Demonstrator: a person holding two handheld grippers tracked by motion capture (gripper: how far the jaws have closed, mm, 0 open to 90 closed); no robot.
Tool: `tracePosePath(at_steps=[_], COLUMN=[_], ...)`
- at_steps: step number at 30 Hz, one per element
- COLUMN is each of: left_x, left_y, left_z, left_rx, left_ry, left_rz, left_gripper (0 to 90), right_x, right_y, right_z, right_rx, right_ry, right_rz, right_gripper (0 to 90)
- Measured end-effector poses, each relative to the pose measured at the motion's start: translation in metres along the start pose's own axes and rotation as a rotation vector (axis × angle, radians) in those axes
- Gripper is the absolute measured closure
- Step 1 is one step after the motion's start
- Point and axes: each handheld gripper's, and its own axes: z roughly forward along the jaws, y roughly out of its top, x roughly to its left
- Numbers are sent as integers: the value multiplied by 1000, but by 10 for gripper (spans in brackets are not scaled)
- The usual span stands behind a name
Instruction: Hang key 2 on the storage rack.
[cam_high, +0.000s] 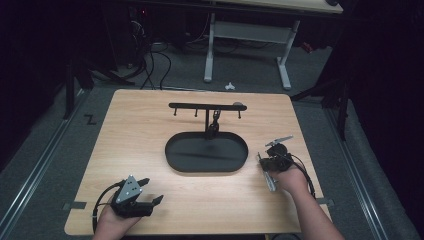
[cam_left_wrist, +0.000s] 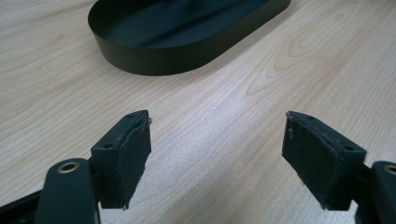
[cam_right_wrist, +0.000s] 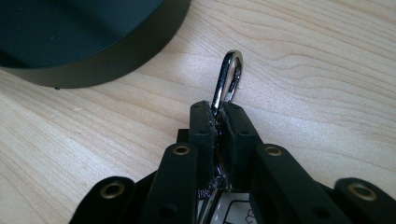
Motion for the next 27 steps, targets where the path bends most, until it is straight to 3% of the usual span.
tracePosePath(at_steps=[10, 11, 18, 21, 23, 27], left_x=[1, 1, 1, 1, 1, 1], left_y=[0, -1, -2, -2, -1, -1], left_z=[-2, -3, -3, -3, -3, -3], left_rx=[1, 3, 7, 6, 8, 7], left_ry=[2, 2, 0, 2, 0, -5], left_rz=[4, 4, -1, 0, 1, 5], left_gripper=[242, 242, 242, 242, 242, 243], right_x=[-1, -2, -1, 2, 6, 8], right_y=[4, 6, 15, 18, 17, 15], right_z=[4, 5, 10, 12, 12, 11], right_rx=[4, 1, 22, 20, 10, 9], right_ry=[-23, -35, -57, -44, -39, -42], right_rz=[8, 14, 5, -17, -34, -38], right_gripper=[790, 736, 589, 614, 720, 738])
